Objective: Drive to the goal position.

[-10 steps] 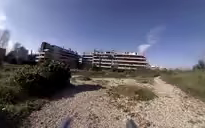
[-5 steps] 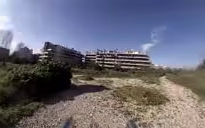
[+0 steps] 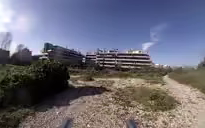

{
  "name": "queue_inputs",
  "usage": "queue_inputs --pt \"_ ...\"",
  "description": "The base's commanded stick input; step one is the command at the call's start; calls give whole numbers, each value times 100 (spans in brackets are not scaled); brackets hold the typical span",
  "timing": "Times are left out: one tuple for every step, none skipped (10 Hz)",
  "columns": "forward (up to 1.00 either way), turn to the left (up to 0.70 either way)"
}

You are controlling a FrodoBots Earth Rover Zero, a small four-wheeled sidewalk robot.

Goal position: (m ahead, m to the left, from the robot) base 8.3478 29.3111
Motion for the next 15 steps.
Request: queue_inputs --pt "50 0" --pt "50 0" --pt "50 0" --pt "50 0" --pt "50 0" --pt "50 0" --pt "50 0" --pt "50 0" --pt "50 0" --pt "50 0" --pt "50 0" --pt "50 0" --pt "50 0" --pt "50 0" --pt "50 0"
